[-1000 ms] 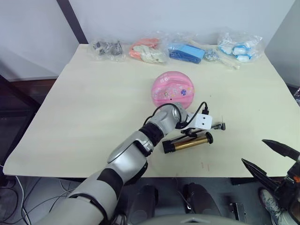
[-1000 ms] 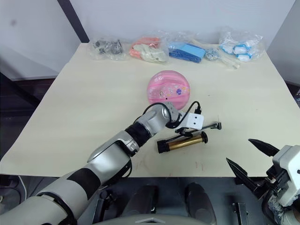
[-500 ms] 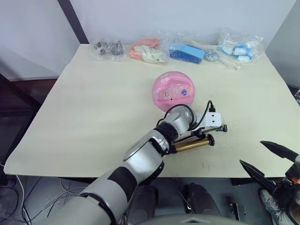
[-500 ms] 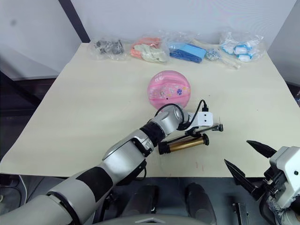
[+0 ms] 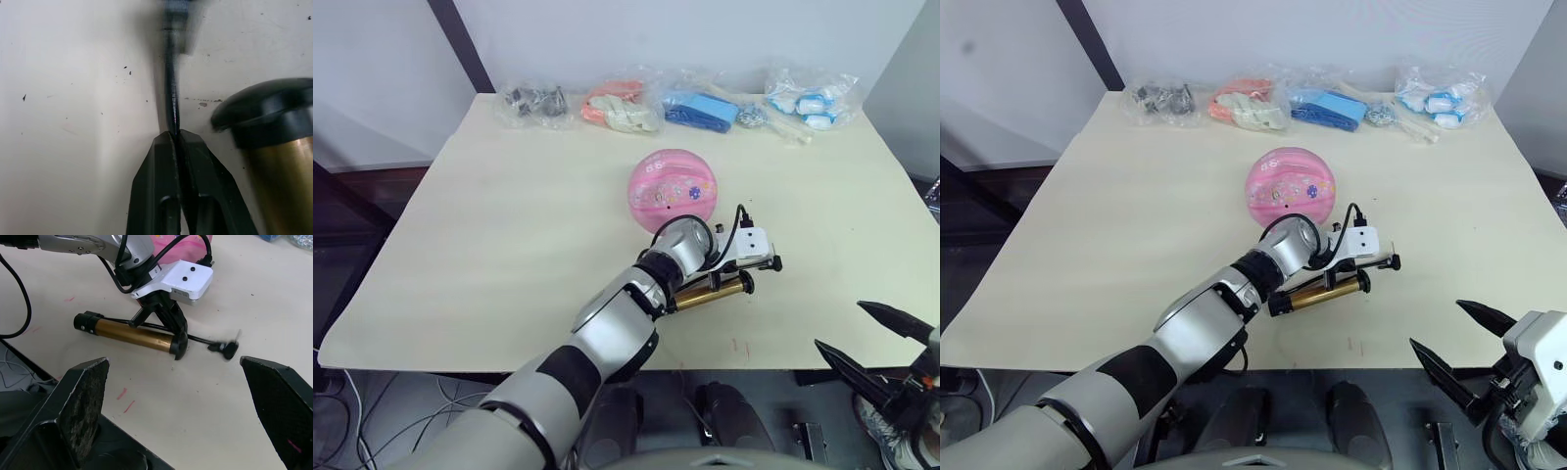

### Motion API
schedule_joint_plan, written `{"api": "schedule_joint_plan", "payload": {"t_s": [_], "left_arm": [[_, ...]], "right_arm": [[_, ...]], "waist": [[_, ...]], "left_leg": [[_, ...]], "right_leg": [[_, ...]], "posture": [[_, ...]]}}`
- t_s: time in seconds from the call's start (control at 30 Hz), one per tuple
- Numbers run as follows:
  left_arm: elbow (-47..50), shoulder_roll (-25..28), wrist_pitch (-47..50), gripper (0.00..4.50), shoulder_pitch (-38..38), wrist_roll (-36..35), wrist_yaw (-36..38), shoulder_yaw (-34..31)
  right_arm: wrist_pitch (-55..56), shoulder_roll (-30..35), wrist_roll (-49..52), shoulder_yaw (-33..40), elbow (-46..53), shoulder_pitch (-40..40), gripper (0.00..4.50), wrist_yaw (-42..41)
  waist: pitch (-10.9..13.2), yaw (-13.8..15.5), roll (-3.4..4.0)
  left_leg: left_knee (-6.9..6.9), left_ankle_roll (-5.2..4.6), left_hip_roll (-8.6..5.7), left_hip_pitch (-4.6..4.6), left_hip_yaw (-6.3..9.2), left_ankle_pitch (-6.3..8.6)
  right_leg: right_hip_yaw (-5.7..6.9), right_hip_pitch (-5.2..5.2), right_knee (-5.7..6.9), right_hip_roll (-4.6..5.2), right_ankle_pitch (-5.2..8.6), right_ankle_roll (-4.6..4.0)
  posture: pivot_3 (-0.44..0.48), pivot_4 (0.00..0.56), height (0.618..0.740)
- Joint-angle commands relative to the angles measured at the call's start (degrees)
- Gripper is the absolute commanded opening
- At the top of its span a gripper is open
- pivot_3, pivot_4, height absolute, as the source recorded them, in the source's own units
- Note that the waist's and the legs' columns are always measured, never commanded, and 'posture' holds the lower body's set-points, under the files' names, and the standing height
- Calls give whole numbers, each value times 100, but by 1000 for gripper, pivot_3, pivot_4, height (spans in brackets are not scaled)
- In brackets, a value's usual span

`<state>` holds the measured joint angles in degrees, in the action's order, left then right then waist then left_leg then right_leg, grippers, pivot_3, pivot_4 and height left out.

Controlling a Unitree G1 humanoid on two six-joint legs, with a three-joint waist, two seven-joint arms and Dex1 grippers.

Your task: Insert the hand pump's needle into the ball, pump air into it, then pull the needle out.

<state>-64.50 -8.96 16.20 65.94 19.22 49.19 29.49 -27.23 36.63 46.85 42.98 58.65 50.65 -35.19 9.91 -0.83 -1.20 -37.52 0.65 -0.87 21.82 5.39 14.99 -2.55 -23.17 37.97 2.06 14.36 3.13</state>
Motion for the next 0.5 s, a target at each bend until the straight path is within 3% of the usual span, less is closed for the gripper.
{"api": "schedule_joint_plan", "payload": {"t_s": [0.03,0.3,0.5], "left_arm": [[514,11,121,49,-103,-284,235,-302],[3477,874,1124,49,-1220,-1116,1398,-607],[4783,1321,1197,49,-2063,-1586,1511,-669]], "right_arm": [[-5,-39,78,24,135,43,4500,106],[-31,-55,597,28,135,-213,4500,691],[-147,167,904,-187,135,-502,4500,1512]], "waist": [[0,7,1],[-3,2,6],[-4,14,8]], "left_leg": [[0,0,0,0,0,0],[1,1,5,-2,-1,0],[0,1,5,-2,-3,0]], "right_leg": [[0,0,0,0,0,0],[-3,0,3,1,-6,-12],[-6,0,3,3,-14,-24]], "posture": [[0,150,740],[0,150,740],[0,150,740]]}}
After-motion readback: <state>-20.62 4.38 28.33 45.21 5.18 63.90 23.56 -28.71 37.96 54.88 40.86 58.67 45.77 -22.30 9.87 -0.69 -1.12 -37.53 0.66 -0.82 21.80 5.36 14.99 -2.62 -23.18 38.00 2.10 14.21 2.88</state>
